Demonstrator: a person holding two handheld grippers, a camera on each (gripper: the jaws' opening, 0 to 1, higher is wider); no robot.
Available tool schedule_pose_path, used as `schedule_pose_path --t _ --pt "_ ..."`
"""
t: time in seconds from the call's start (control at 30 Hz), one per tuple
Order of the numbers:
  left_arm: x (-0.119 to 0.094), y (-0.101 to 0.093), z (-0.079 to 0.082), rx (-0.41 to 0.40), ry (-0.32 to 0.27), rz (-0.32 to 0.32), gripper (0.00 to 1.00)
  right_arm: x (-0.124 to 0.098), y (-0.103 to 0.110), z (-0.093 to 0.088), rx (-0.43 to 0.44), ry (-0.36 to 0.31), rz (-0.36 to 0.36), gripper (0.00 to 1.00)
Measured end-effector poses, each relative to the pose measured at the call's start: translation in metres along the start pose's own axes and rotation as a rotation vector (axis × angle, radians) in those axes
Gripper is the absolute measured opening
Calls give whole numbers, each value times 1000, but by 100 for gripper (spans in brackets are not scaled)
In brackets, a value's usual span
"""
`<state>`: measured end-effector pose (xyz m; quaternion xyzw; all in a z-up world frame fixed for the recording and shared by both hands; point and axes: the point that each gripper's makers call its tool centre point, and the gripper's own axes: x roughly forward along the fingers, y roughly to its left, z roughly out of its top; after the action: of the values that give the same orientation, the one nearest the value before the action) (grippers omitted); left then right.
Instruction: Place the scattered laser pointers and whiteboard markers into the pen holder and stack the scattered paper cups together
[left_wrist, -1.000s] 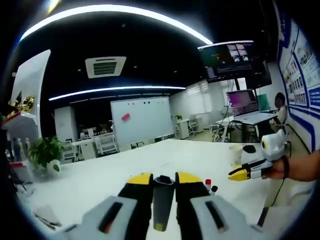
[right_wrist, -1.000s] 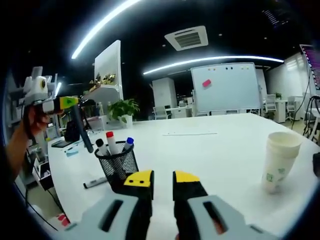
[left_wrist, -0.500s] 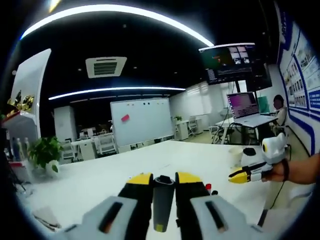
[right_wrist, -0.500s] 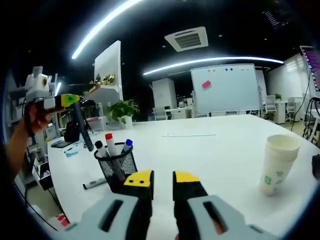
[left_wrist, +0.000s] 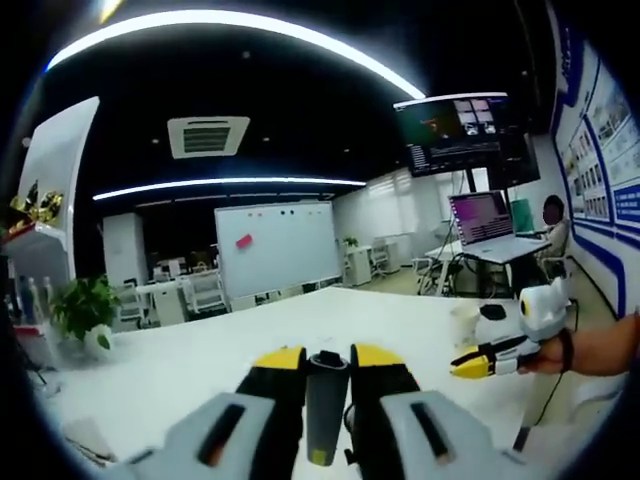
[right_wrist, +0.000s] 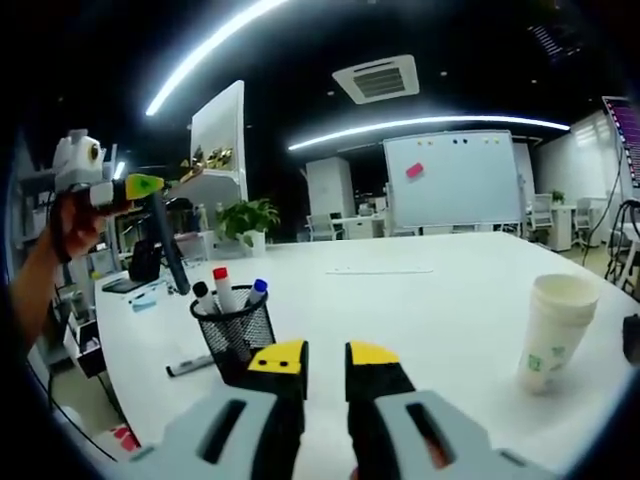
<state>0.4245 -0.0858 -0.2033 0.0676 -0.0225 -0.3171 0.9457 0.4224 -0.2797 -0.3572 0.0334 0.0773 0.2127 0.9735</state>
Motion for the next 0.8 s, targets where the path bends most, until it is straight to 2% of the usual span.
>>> schedule_pose_path --t 0.3,0.53,0.73,0.8 --pt "3 -4 8 -3 -22 -6 18 -1 -1 0 0 0 -3 15" --pt "9 -7 2 5 -6 -9 18 -2 -1 -2 1 1 -3 15" --pt "12 -10 6 7 -13 -20 18 -3 -1 -2 8 -3 -5 15" --pt "14 -11 7 -18 -20 -30 18 -4 -1 -2 7 -4 -4 15"
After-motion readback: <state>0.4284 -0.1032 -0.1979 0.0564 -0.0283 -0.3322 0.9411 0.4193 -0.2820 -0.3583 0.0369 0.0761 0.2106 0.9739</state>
